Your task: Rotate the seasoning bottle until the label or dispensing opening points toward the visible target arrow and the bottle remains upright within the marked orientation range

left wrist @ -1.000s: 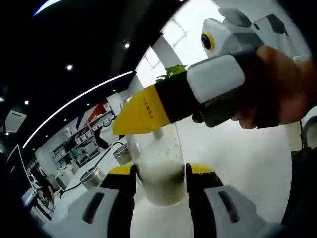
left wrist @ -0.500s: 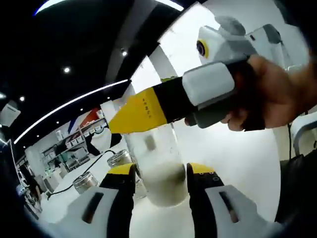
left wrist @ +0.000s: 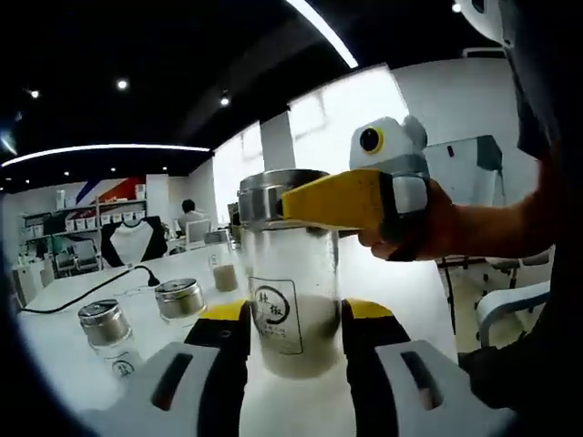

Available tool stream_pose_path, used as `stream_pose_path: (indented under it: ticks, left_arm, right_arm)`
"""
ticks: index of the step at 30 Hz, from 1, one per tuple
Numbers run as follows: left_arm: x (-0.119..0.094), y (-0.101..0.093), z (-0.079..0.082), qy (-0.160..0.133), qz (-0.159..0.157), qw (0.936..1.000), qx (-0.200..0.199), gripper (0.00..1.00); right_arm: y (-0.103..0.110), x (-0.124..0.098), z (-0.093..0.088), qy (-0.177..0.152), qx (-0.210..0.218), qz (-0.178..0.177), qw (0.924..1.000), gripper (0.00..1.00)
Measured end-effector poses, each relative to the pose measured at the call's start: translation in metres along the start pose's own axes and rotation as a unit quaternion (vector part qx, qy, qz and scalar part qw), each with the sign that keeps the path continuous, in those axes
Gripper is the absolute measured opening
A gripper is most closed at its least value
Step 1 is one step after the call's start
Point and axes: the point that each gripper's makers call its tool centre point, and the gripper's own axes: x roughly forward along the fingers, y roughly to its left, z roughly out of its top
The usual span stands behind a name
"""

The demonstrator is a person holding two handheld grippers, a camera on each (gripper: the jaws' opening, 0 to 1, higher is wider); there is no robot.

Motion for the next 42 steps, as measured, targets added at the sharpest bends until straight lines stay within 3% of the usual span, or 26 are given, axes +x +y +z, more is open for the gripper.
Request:
stream_pose_path:
  ticks: [5, 9, 14, 18, 23, 27, 30, 33, 35, 39, 42]
  left_arm:
    - [0.003, -0.007, -0.005, 0.013, -0.041, 0.9989, -0.016, 0.44]
    - [0.003, -0.015, -0.005, 0.006, -0.087, 0.9953, -0.041, 0.47]
    - [0.007, -0.021, -0.004, 0.004, -0.104, 0.993, -0.057, 0.43]
    - [0.013, -0.018, -0.009, 0.018, -0.072, 0.9956, -0.057, 0.43]
    - [0.013, 0.0, -0.016, 0.045, 0.004, 0.9986, -0.027, 0.43]
    - [0.011, 0.01, -0.014, 0.051, 0.05, 0.9974, -0.014, 0.42]
    - [0.009, 0.02, -0.017, 0.062, 0.092, 0.9938, 0.003, 0.42]
    - [0.007, 0.026, -0.021, 0.076, 0.122, 0.9892, 0.026, 0.42]
    - [0.008, 0.024, -0.021, 0.076, 0.124, 0.989, 0.027, 0.42]
    - [0.004, 0.024, -0.021, 0.07, 0.139, 0.9877, 0.016, 0.42]
    - [0.001, 0.025, -0.018, 0.064, 0.159, 0.9849, 0.026, 0.42]
  right_arm:
    - [0.007, 0.0, -0.005, 0.007, 0.0, 0.024, 0.9997, 0.39]
    - [0.016, -0.003, -0.004, -0.002, 0.006, 0.049, 0.9988, 0.39]
    - [0.012, -0.005, -0.004, -0.017, 0.035, 0.054, 0.9978, 0.4]
    - [0.009, -0.004, -0.006, -0.022, 0.046, 0.043, 0.9978, 0.41]
    - [-0.001, -0.001, -0.007, -0.025, 0.037, 0.002, 0.999, 0.4]
    - [-0.013, 0.0, -0.004, -0.051, 0.054, -0.045, 0.9962, 0.4]
    - [-0.02, 0.003, -0.008, -0.047, 0.048, -0.089, 0.9938, 0.4]
    - [-0.025, 0.007, -0.015, -0.041, 0.036, -0.138, 0.989, 0.4]
    - [-0.027, 0.008, -0.016, -0.041, 0.043, -0.157, 0.9859, 0.4]
    - [-0.033, 0.007, -0.021, -0.042, 0.071, -0.219, 0.9723, 0.4]
    - [-0.031, 0.009, -0.026, -0.023, 0.049, -0.26, 0.9642, 0.4]
